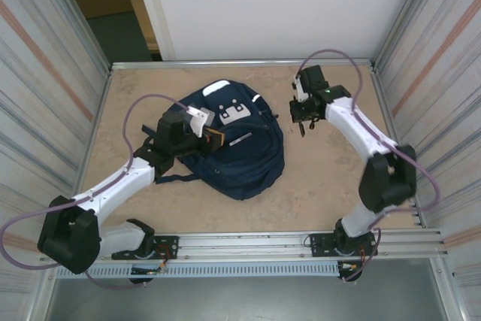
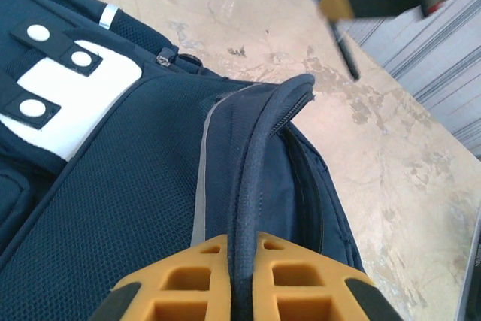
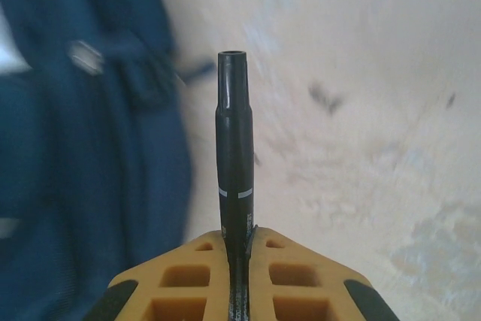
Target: Pack the student bag
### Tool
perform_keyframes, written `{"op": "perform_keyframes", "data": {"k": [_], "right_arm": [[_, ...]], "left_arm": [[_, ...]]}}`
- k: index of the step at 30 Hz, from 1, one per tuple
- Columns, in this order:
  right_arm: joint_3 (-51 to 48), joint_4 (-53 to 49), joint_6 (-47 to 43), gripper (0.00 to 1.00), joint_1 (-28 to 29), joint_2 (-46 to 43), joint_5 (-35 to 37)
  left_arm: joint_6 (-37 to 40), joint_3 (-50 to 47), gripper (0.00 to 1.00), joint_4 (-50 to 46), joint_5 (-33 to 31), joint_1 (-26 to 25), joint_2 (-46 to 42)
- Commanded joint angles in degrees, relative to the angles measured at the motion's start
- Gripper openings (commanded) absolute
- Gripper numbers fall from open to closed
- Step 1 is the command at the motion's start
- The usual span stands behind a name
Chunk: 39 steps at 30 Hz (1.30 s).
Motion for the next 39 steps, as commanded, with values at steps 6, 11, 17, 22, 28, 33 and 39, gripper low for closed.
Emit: {"op": "perform_keyframes", "data": {"k": [6,11,17,22,28,33,39], "right_arm": [[-9.11,16.22,-5.69,0.09,1.45,-17.24,-22.53],[-11.90,15.57,-18.40,0.08,5.64,-20.00,-34.43],[-13.76,8.99,-41.34,0.12,13.79,-18.00,-38.68],[-16.68,11.05,-56.01,0.12,19.04,-15.18,-33.71],[-17.37,16.83,-64.14,0.15,20.72,-9.19,-24.88],[-18.66,22.77,-65.97,0.13,21.56,-4.12,-21.56],[-20.78,29.72,-69.74,0.25,24.55,-0.33,-12.72]], "left_arm": [[-1.74,6.71,0.02,-5.87,8.25,2.94,-2.51],[-2.14,6.84,0.02,-5.51,10.82,4.43,-3.21],[-2.73,10.56,0.02,-11.15,16.27,5.71,1.48],[-3.27,11.48,0.03,-12.28,19.70,6.10,4.51],[0.60,10.35,0.02,-16.33,15.89,5.98,6.19],[-0.79,7.28,0.02,-12.23,15.18,6.06,4.95],[-0.71,6.17,0.02,-11.75,15.02,5.99,3.26]]}}
